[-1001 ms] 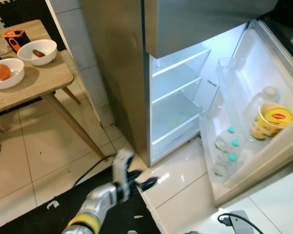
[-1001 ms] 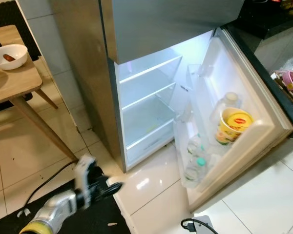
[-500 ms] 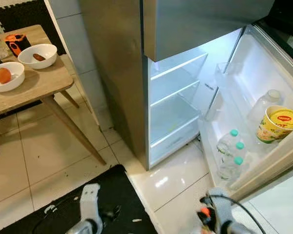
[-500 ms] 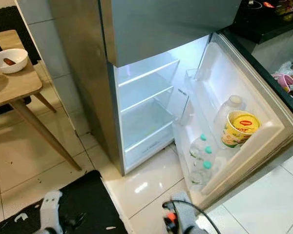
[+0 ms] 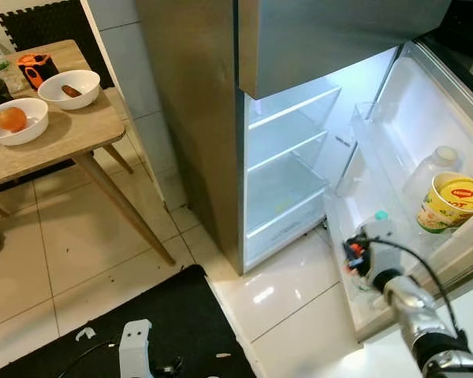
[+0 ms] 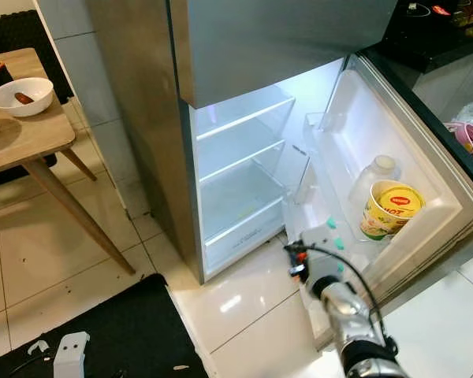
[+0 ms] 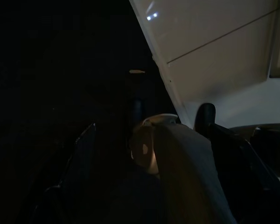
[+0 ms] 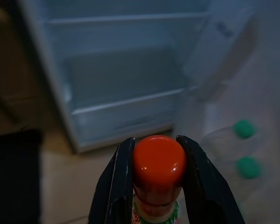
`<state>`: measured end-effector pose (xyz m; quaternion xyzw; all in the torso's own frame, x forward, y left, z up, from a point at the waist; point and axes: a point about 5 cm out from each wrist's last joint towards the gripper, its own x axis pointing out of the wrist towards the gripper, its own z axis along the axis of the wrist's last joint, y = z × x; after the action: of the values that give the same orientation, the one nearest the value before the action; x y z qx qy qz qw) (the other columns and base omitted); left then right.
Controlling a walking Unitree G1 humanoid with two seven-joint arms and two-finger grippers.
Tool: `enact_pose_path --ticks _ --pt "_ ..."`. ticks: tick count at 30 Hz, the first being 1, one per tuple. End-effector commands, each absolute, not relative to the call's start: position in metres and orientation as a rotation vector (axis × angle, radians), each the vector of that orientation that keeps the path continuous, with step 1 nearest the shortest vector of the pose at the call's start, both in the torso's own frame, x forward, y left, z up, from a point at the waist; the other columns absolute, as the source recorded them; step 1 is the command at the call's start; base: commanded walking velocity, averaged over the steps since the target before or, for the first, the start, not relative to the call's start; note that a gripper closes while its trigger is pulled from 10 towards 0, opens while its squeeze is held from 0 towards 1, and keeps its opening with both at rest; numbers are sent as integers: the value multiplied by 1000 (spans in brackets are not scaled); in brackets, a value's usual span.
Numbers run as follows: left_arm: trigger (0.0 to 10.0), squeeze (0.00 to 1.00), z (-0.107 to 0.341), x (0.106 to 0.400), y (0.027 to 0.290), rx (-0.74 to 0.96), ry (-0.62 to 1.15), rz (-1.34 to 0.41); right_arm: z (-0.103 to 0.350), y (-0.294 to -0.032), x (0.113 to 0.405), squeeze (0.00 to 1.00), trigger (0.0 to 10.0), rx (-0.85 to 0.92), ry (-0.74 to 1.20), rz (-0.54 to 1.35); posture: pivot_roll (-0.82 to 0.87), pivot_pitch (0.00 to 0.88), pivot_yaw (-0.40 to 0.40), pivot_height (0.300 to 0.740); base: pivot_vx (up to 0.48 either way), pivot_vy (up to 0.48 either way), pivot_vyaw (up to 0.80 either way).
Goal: Restocking fridge
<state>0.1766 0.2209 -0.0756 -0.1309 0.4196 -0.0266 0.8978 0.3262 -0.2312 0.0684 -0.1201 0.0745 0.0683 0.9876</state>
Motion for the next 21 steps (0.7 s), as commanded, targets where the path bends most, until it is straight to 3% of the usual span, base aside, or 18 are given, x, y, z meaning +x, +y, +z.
enact_pose_path --ticks 1,21 --pt "10000 0 -80 167 221 -255 907 -55 75 -249 327 0 10000 -291 133 24 -96 126 -6 740 0 0 0" --pt "10000 0 -81 169 216 -250 908 -84 109 -327 314 0 10000 -435 85 -396 -100 118 -3 740 0 0 0"
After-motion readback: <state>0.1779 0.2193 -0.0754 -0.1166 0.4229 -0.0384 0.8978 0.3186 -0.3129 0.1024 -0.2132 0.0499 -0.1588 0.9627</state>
